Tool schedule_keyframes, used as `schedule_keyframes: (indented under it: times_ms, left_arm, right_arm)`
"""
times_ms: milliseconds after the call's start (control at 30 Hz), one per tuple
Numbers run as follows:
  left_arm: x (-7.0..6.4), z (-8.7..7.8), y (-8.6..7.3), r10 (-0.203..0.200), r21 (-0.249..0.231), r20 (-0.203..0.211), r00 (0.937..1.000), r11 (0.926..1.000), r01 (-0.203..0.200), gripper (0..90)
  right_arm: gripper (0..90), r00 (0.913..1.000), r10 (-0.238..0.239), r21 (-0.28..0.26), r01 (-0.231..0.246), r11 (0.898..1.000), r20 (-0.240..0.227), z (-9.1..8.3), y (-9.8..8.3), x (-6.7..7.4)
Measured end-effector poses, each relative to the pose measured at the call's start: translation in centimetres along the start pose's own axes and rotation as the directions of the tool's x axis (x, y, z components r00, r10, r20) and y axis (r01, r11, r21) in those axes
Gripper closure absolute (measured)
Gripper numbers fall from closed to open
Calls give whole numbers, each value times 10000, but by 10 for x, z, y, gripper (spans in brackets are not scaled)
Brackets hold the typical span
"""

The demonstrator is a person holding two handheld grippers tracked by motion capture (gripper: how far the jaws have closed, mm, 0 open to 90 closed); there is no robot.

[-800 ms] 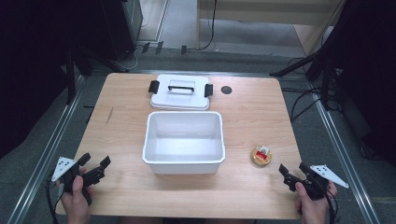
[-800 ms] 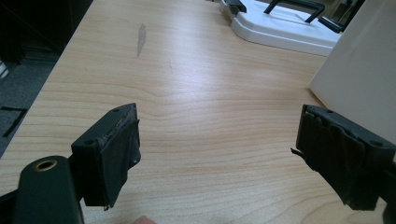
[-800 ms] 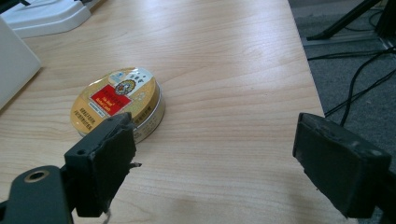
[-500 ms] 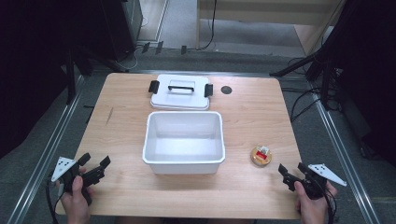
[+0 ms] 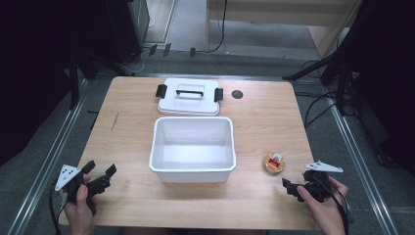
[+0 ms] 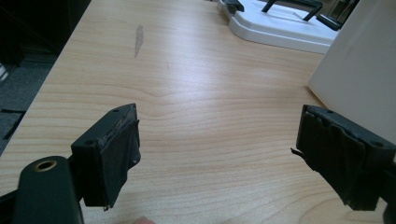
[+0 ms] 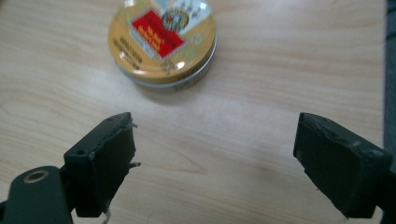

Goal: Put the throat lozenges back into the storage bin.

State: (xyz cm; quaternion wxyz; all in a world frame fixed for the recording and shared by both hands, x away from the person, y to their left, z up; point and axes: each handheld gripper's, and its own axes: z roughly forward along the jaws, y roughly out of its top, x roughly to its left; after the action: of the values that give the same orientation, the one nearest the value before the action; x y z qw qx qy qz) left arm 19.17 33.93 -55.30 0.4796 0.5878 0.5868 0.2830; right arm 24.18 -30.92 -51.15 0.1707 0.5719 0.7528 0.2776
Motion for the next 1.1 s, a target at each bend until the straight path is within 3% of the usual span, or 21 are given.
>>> schedule_keyframes:
  times_ms: [33, 100, 200, 267, 367, 533, 700, 900, 933, 1100]
  left_arm:
    - [0, 0, 0, 0, 0, 0, 10000, 10000, 0, 141]
    - [0, 0, 0, -43, -6, -9, 10000, 10000, 43, 141]
    - [0, 0, 0, -72, -14, 0, 10000, 10000, 72, 140]
    - [0, 0, 0, -14, 8, 0, 10000, 10000, 14, 140]
    - [0, 0, 0, -35, 22, 13, 10000, 10000, 35, 139]
    - [1, 0, 0, -43, 59, 48, 10000, 10000, 42, 139]
    - [1, 1, 0, -80, 82, 65, 9999, 9999, 79, 140]
    - [1, 1, 1, -69, 122, 80, 9999, 9999, 68, 140]
    - [1, 1, 1, -63, 132, 80, 9999, 9999, 62, 139]
    - [1, 1, 1, -54, 162, 67, 10000, 9999, 53, 139]
  right_arm:
    - [132, 10000, 0, 0, 0, 10000, 0, 0, 0, 0]
    - [132, 9993, -256, 890, 230, 9958, 278, 5, 8, 5]
    - [131, 9976, -657, 1775, 607, 9822, 223, 7, 25, 12]
    - [131, 9977, -650, 1964, 602, 9787, 181, 7, 29, 12]
    - [129, 9969, -764, 2653, 687, 9617, 185, 11, 40, 17]
    - [104, 9941, -1085, 3682, 991, 9245, 50, 18, 57, 24]
    - [104, 9929, -1178, 4328, 1003, 8959, 138, 26, 69, 27]
    - [104, 9934, -1126, 4849, 885, 8701, 208, 35, 81, 31]
    - [104, 9935, -1106, 5012, 819, 8615, 279, 39, 84, 33]
    - [102, 9943, -977, 5157, 623, 8545, 417, 46, 92, 36]
